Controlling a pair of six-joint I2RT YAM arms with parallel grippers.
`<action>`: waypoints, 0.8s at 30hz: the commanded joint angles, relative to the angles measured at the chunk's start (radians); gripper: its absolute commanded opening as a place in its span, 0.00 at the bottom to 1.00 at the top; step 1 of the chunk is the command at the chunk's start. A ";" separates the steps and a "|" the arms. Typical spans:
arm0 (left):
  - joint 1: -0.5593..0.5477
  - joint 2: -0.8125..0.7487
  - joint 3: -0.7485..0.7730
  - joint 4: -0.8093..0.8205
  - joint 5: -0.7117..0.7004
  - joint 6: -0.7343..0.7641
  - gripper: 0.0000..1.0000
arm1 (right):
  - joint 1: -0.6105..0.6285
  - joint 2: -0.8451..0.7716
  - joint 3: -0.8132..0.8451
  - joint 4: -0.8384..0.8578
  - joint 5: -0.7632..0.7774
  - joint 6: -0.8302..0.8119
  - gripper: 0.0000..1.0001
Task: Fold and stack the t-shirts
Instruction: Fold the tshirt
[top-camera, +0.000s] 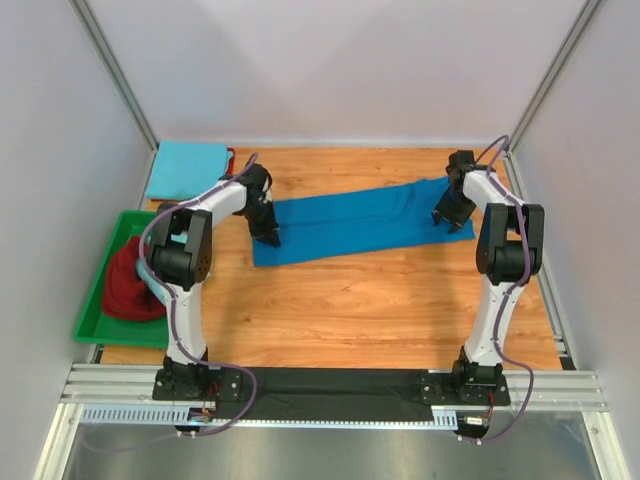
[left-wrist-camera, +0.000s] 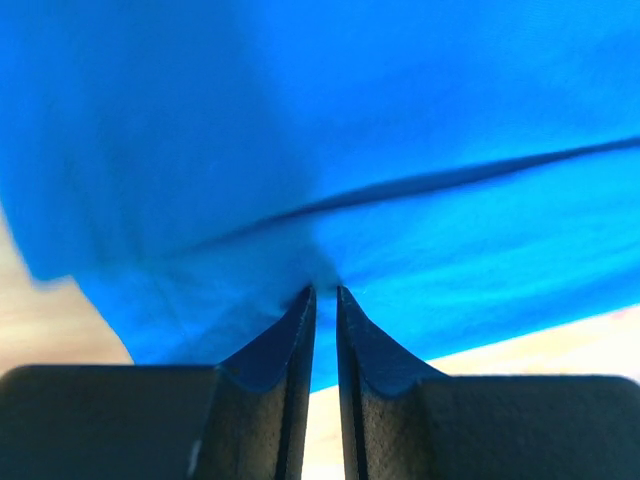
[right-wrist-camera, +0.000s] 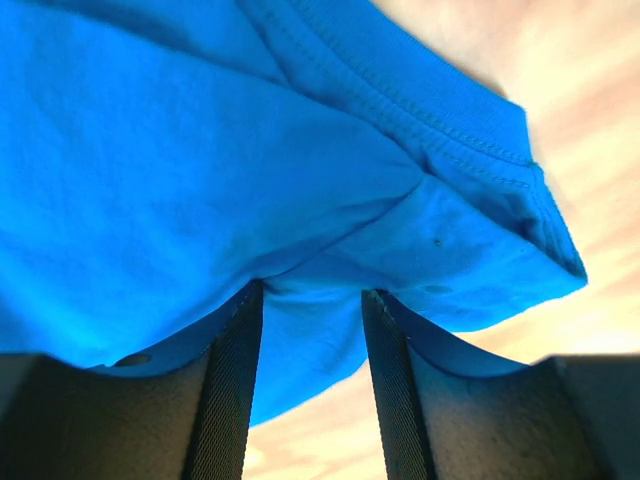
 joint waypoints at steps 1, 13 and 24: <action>-0.033 -0.034 -0.175 -0.081 -0.030 -0.028 0.22 | -0.010 0.101 0.122 -0.050 0.137 -0.133 0.47; -0.225 -0.369 -0.375 -0.056 0.125 0.062 0.30 | 0.084 0.084 0.391 -0.185 0.119 -0.193 0.50; -0.224 -0.452 -0.159 -0.074 0.107 0.231 0.57 | 0.225 0.009 0.302 -0.186 0.096 -0.018 0.50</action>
